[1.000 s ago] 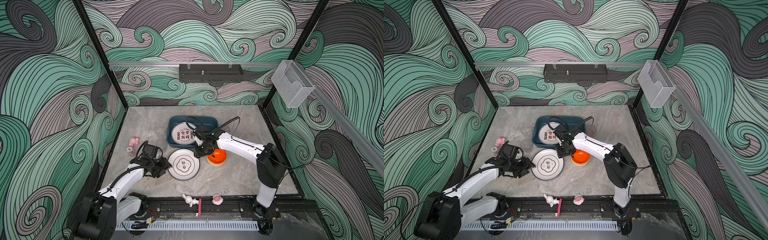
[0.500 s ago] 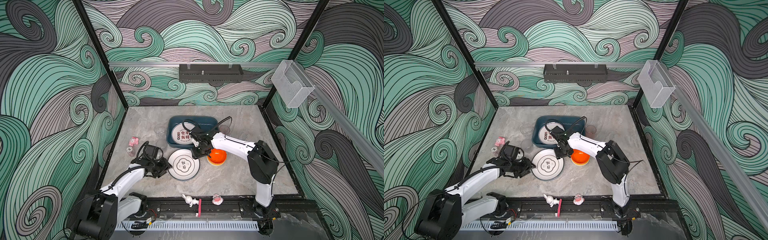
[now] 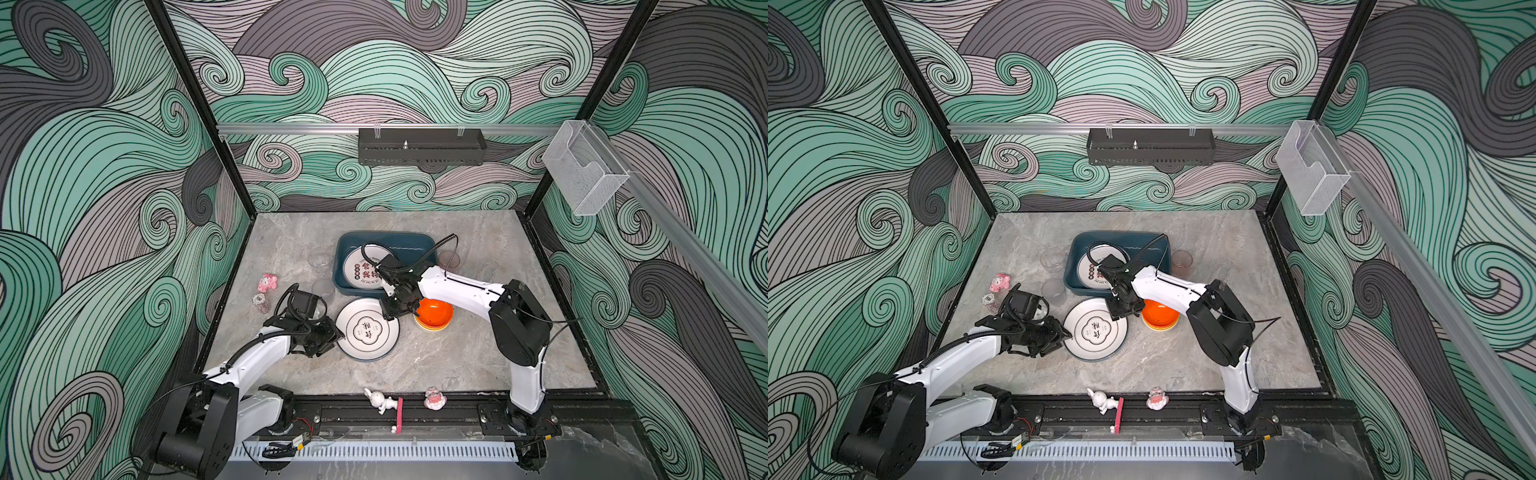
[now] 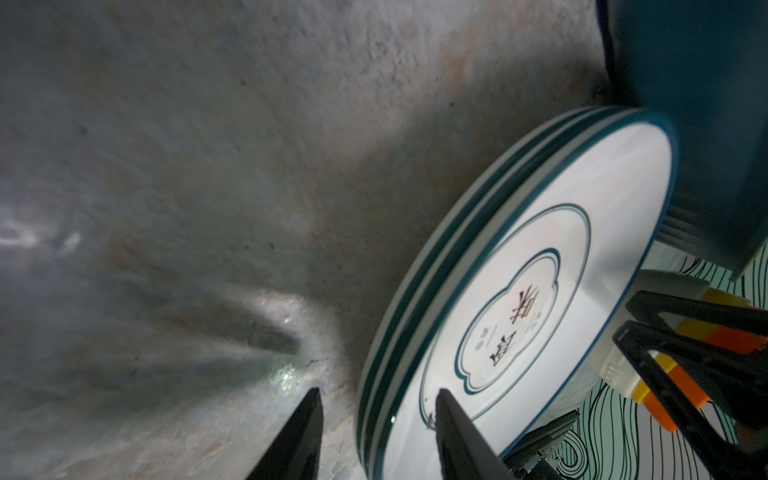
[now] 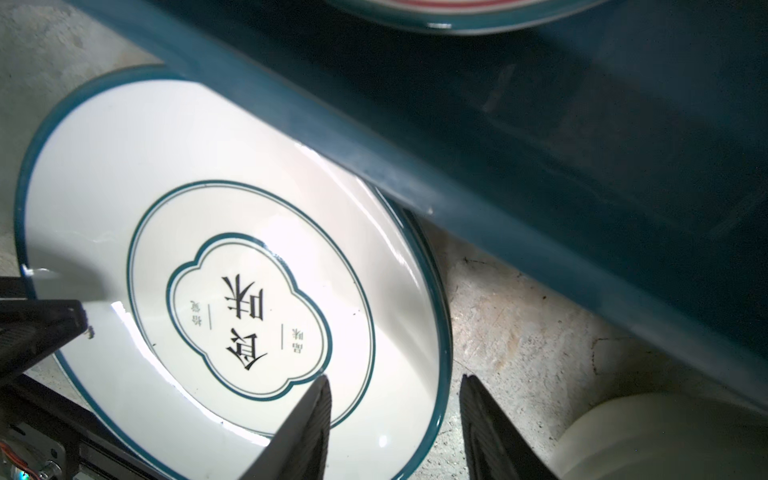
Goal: Place the mixed dishes into the plastic bin
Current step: 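Pinch the green-rimmed plate rim with the right gripper while left gripper holds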
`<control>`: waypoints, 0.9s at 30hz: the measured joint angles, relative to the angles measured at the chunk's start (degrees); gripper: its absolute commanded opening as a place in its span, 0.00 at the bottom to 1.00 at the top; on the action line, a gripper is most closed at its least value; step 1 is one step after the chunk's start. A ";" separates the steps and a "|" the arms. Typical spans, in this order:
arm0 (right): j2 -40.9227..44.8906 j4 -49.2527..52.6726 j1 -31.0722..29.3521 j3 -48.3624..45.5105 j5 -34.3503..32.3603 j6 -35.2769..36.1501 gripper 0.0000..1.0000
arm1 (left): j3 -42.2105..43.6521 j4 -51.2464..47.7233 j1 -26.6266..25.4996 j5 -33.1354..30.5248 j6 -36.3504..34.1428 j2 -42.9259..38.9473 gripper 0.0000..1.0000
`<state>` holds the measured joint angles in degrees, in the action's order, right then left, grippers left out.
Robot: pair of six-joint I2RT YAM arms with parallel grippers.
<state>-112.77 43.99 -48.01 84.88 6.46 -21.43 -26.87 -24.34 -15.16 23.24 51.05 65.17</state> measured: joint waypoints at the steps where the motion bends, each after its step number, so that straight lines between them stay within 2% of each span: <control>1: -0.11 0.00 0.00 0.09 0.02 0.00 0.51 | 0.00 0.00 0.00 0.02 0.00 0.00 0.46; 12: -0.76 0.00 -0.04 0.57 0.20 0.00 0.48 | 0.00 0.24 0.00 0.24 0.02 0.00 0.42; 22: -0.79 0.09 -0.26 0.63 0.39 0.09 0.37 | 0.00 0.59 0.00 0.52 0.04 0.02 0.38; 27: -1.51 0.13 -0.57 1.22 1.14 0.20 0.37 | 0.00 0.70 0.00 0.59 0.04 0.02 0.36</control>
<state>-114.28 44.12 -48.58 86.11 7.60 -21.23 -26.87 -23.64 -15.16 23.83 51.09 65.19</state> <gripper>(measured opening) 0.365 0.366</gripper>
